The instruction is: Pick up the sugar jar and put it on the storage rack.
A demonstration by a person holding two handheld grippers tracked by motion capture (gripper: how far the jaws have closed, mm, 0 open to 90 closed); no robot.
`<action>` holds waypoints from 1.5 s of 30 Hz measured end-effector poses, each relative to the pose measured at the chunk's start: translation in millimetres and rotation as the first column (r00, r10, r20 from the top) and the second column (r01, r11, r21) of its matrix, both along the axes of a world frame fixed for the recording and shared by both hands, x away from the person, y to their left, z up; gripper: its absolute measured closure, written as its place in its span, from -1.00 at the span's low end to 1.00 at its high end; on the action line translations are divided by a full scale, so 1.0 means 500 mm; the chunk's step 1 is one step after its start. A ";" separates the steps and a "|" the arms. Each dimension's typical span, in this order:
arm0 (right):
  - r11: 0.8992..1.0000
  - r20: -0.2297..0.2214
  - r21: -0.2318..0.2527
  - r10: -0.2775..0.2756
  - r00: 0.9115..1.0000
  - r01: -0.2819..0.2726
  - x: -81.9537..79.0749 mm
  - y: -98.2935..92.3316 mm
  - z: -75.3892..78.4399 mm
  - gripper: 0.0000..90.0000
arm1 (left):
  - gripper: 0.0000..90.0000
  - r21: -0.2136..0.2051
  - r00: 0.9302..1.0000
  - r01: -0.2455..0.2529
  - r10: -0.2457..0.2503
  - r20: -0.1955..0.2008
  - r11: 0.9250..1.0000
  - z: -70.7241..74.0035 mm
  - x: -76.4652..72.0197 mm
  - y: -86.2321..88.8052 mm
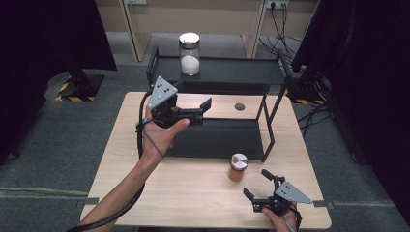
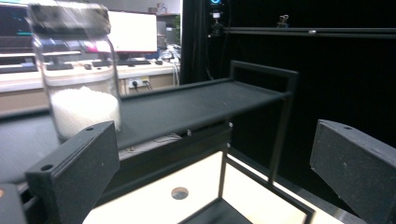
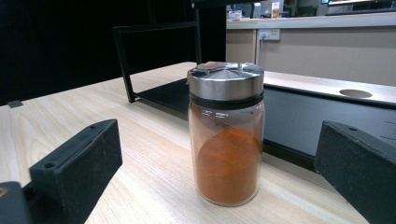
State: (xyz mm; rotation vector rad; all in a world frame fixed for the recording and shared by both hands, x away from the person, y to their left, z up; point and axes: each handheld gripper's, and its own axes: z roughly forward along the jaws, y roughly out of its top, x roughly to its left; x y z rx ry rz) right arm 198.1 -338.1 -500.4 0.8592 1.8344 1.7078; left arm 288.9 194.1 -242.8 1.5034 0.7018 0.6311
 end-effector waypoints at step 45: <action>1.000 0.000 0.003 -0.005 1.000 0.005 -0.002 0.001 0.000 -0.98 | -1.00 0.006 0.987 0.154 -0.154 -0.035 0.988 -0.298 -0.079 0.017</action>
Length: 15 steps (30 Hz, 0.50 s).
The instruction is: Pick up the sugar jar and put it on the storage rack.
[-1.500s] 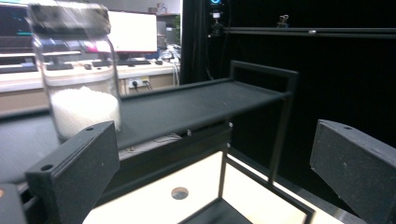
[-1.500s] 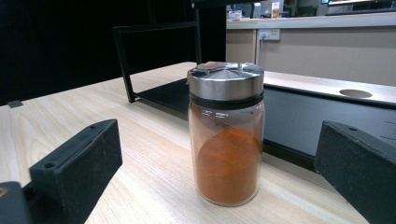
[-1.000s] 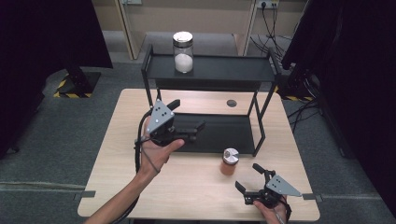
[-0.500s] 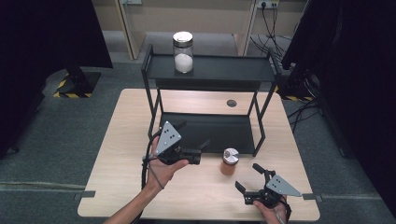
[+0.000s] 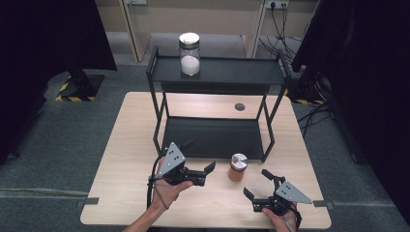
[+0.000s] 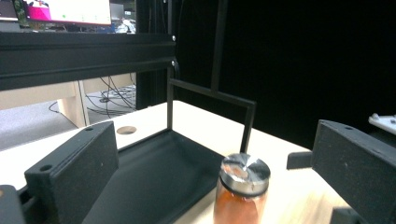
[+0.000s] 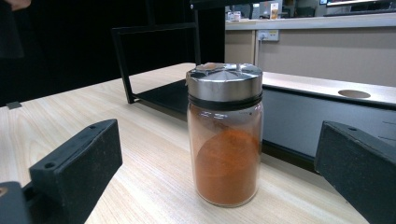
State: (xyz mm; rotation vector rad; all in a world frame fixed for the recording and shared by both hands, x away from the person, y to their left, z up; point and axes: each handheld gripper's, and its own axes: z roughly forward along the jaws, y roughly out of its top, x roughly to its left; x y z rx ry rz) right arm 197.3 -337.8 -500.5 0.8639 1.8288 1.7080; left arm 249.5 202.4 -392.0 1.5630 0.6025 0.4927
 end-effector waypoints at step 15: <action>1.000 0.002 -0.001 -0.001 1.000 0.001 0.000 0.000 0.000 -0.98 | -1.00 -0.026 0.999 -0.013 0.012 -0.037 1.000 -0.068 -0.020 0.036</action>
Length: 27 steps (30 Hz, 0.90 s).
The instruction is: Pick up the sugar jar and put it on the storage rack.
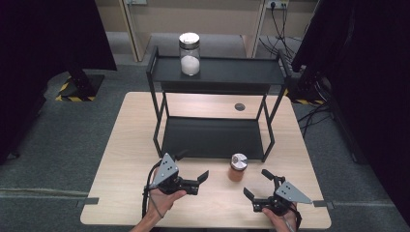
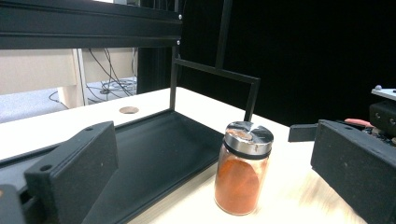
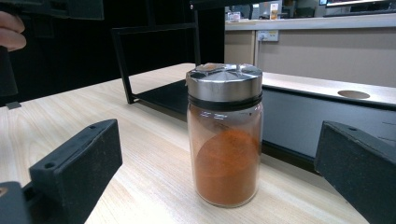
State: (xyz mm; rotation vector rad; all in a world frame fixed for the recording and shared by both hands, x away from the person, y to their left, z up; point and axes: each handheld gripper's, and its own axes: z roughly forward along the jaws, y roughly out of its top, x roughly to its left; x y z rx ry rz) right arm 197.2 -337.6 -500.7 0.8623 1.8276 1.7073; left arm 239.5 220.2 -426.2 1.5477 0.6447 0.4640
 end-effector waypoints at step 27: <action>1.000 0.001 0.004 0.000 1.000 0.000 0.000 0.000 -0.001 -0.98 | -1.00 0.034 0.999 0.020 -0.019 -0.030 0.999 -0.078 -0.019 0.021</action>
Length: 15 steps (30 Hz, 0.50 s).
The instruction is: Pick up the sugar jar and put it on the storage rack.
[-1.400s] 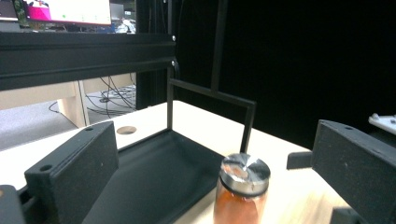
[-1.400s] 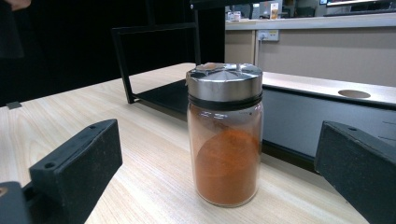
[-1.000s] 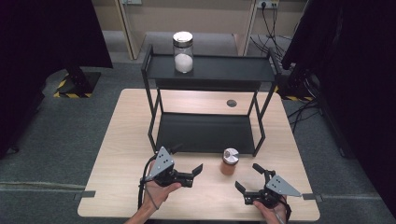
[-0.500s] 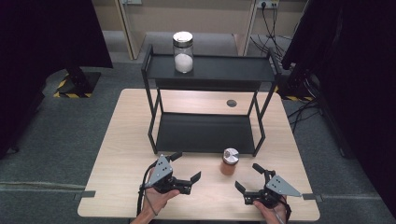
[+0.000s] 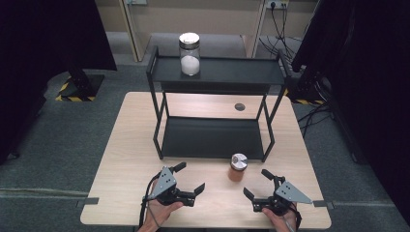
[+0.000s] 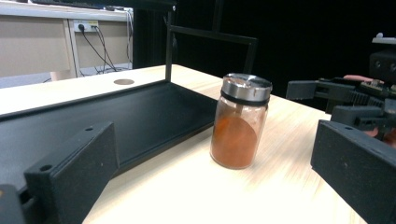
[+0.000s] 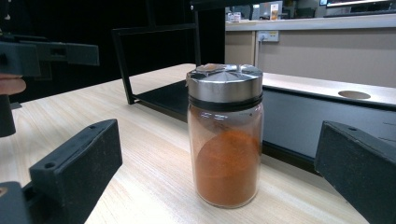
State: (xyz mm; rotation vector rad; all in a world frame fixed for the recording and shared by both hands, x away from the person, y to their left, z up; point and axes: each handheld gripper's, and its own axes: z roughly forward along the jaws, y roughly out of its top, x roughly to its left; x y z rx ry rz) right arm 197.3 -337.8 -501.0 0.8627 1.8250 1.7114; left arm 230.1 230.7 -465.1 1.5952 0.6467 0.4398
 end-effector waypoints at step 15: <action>1.000 0.003 -0.005 0.006 1.000 -0.006 0.001 -0.001 0.000 -0.98 | -1.00 0.029 1.000 -0.004 0.004 0.004 1.000 -0.040 -0.014 0.001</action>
